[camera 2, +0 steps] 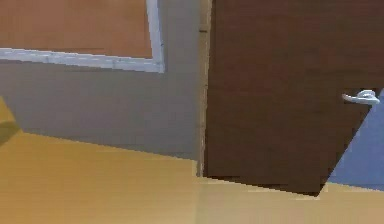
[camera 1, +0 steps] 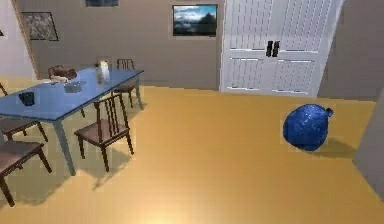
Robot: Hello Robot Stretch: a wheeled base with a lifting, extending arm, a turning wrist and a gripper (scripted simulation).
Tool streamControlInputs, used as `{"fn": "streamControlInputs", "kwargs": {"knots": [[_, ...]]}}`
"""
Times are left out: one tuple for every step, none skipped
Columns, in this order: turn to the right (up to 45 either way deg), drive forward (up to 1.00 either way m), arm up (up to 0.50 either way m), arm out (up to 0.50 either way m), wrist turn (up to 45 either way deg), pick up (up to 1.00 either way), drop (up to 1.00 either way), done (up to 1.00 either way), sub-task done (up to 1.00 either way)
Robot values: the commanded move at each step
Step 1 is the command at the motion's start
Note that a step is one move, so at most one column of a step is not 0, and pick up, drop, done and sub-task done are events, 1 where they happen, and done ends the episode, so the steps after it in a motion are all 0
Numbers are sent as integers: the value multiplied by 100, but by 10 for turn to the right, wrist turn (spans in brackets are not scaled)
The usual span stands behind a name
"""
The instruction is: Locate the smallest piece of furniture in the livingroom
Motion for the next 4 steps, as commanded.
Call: {"fn": "streamControlInputs", "kwargs": {"knots": [[0,40,0,0,0,0,0,0,0],[-450,0,0,0,0,0,0,0,0],[-180,0,0,0,0,0,0,0,0],[-30,0,0,0,0,0,0,0,0]]}}
